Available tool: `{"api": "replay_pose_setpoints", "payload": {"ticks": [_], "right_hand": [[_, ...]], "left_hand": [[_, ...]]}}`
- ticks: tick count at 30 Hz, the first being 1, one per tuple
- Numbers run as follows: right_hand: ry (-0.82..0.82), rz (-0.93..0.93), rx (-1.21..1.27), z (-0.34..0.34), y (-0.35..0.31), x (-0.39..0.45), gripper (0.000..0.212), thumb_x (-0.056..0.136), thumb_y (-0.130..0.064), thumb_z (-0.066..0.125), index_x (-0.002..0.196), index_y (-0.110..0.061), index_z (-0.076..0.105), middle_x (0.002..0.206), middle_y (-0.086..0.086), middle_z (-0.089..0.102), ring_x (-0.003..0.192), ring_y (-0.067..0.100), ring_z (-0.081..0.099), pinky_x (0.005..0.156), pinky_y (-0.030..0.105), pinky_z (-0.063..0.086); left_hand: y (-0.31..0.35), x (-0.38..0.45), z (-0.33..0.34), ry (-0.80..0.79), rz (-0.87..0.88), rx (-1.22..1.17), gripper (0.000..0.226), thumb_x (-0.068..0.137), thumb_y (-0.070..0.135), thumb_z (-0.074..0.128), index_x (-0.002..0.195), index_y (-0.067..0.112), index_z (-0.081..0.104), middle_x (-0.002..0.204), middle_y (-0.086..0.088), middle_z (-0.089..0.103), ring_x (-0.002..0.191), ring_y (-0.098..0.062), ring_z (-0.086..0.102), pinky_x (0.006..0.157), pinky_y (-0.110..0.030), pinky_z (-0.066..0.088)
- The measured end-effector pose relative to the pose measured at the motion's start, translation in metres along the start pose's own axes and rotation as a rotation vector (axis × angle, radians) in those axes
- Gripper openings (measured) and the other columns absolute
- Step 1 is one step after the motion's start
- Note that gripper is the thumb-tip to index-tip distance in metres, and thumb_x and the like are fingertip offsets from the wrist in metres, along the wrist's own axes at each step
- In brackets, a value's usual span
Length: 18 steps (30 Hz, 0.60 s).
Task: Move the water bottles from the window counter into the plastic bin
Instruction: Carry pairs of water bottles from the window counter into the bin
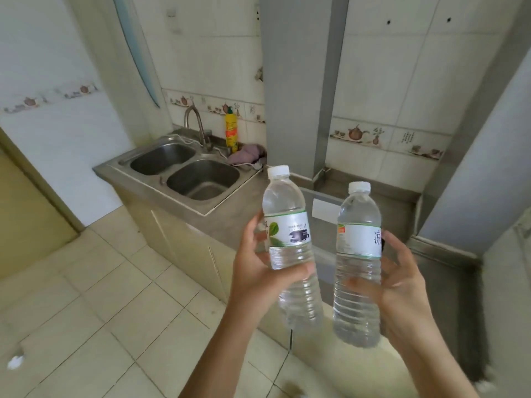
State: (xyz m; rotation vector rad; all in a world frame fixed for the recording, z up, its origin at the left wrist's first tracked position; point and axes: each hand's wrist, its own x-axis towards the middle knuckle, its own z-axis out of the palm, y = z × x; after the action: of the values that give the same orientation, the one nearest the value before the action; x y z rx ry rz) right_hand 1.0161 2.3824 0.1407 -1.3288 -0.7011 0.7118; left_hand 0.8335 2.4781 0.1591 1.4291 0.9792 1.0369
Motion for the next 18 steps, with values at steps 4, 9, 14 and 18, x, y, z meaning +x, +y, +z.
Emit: {"api": "replay_pose_setpoints", "payload": {"ticks": [4, 9, 14, 18], "right_hand": [[0.077, 0.025, -0.062, -0.002, 0.020, 0.088, 0.094, 0.052, 0.010, 0.085, 0.127, -0.035, 0.050, 0.111, -0.007, 0.069, 0.099, 0.018, 0.068, 0.083, 0.042, 0.055], [0.188, 0.060, -0.140, -0.007, 0.047, 0.191, 0.084, 0.050, 0.004, 0.089, 0.120, -0.028, 0.056, 0.103, -0.013, 0.069, 0.082, -0.001, 0.068, 0.061, 0.018, 0.054], [0.205, 0.078, -0.266, -0.017, 0.086, 0.249, 0.078, 0.051, -0.007, 0.092, 0.110, -0.039, 0.051, 0.091, -0.030, 0.058, 0.075, -0.016, 0.061, 0.049, 0.005, 0.047], [0.266, 0.059, -0.387, -0.026, 0.110, 0.265, 0.068, 0.048, -0.028, 0.093, 0.097, -0.048, 0.051, 0.091, -0.031, 0.060, 0.082, -0.012, 0.061, 0.059, 0.006, 0.044]], "left_hand": [[-0.016, 0.095, 0.046, -0.091, -0.041, 0.040, 0.103, 0.034, 0.034, 0.091, 0.128, 0.042, 0.052, 0.117, 0.012, 0.067, 0.099, -0.011, 0.070, 0.086, -0.044, 0.059], [-0.052, 0.198, 0.107, -0.139, -0.015, 0.118, 0.085, 0.045, 0.019, 0.095, 0.110, 0.051, 0.052, 0.103, 0.023, 0.068, 0.092, 0.004, 0.068, 0.067, -0.011, 0.054], [-0.095, 0.255, 0.154, -0.200, -0.036, 0.211, 0.085, 0.051, 0.013, 0.098, 0.119, 0.029, 0.050, 0.104, 0.018, 0.063, 0.088, 0.012, 0.064, 0.068, -0.006, 0.050], [-0.131, 0.276, 0.177, -0.207, -0.074, 0.319, 0.079, 0.050, 0.017, 0.099, 0.116, 0.016, 0.055, 0.105, 0.007, 0.066, 0.096, -0.009, 0.068, 0.077, -0.010, 0.050]]}}
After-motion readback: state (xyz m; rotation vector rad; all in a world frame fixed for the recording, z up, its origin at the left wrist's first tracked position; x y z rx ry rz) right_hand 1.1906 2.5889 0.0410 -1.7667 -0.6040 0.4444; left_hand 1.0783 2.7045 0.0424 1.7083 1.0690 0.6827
